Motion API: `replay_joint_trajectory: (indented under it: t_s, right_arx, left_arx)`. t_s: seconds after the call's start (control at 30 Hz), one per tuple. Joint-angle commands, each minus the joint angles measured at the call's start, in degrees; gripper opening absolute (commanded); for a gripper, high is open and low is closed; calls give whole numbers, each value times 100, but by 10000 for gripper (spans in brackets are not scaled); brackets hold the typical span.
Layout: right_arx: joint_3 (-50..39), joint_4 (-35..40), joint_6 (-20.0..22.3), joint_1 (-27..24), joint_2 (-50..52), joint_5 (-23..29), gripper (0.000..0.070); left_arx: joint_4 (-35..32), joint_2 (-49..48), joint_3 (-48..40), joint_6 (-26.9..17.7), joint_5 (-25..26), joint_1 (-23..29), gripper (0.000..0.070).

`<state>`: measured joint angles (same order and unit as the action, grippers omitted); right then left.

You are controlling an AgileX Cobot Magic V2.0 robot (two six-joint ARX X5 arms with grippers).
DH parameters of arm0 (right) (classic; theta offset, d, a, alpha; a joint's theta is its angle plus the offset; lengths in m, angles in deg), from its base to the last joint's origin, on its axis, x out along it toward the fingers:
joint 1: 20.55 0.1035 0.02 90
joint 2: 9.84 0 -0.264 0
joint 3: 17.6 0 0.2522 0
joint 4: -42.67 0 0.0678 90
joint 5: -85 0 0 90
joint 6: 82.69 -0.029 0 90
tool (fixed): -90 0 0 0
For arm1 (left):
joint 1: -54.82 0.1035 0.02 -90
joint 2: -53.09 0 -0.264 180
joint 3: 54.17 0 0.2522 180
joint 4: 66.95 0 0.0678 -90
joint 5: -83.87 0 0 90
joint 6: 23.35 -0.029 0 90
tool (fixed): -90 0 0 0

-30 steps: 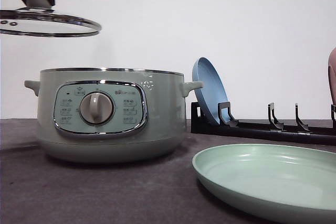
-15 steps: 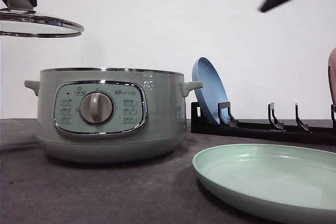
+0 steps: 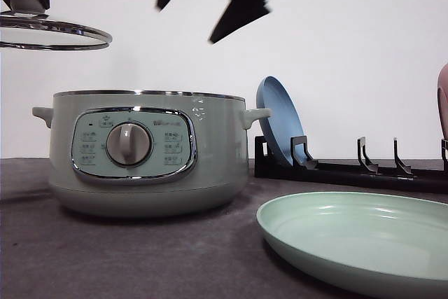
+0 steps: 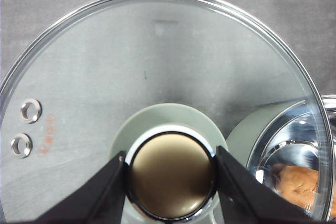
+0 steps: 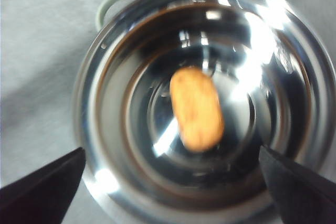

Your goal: Transfer potato from steamer to green plate

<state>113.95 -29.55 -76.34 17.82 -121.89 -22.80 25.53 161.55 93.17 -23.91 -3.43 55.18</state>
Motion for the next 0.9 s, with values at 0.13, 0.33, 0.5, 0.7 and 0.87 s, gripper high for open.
replay_joint_trajectory:
  t_s: [0.13,0.33,0.5,0.7,0.87]
  right_arx:
    - [523,98,837,202,-723,50,693]
    - [523,386,1206,271,-1034,405,694]
    - [523,580,1235,278,-1289,443,694]
    - [523,710,1240,280,-1631,437,694]
    - [521,904,1255,265,-1803,445,694]
  left_arx:
    - [-162,-24,256,-46,2,4,0]
    - [-163,-24,256,-46,2,4,0]
    - [-183,-24,256,-47,2,4,0]
    - [-196,-24,256,-46,2,4,0]
    - [-199,-24,256,-46,2,4,0]
